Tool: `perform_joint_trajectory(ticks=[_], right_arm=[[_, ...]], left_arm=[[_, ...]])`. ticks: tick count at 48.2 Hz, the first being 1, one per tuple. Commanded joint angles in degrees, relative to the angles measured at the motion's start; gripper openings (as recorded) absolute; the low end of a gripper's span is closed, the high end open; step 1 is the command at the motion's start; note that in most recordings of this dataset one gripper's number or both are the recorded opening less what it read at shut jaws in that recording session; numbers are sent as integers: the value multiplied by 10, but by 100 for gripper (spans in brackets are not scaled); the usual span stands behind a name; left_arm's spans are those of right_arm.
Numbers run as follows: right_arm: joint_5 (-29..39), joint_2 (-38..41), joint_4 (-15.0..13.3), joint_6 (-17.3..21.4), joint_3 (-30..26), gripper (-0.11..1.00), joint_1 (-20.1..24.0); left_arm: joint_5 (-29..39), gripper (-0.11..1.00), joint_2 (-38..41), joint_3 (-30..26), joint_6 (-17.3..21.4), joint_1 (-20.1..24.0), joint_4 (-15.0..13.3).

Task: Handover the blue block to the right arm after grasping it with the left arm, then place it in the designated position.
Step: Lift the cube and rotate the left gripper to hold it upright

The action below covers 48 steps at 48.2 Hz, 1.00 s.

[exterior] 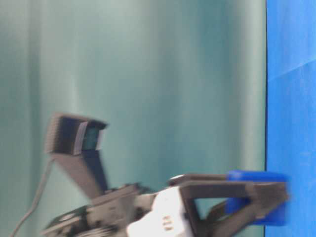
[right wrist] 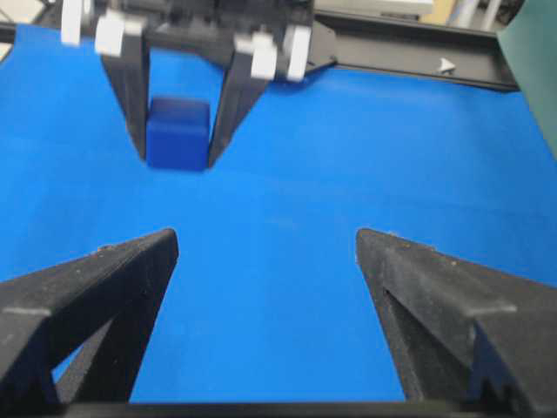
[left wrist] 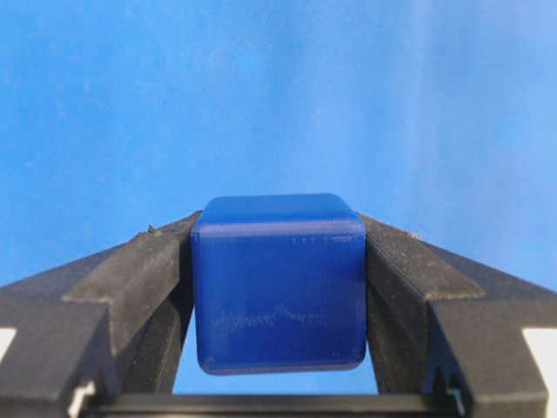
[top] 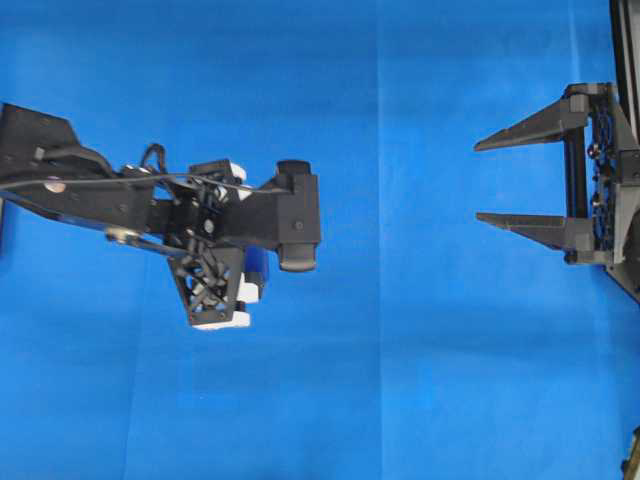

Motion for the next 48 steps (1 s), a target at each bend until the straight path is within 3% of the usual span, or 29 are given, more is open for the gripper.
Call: perform_joint_trajectory(ticks=[1,20,48], right_arm=[[-5,1,1,1,-17,97,-1],[-4,1,1,1,-19,97,-1],[-4,1,1,1,-23,97,-1]], left_arm=[[18,49,-35,-25,0,-2,3],[96,49,-91,-64,0,1,7],[93,49,-92,-62,-1,5,8]])
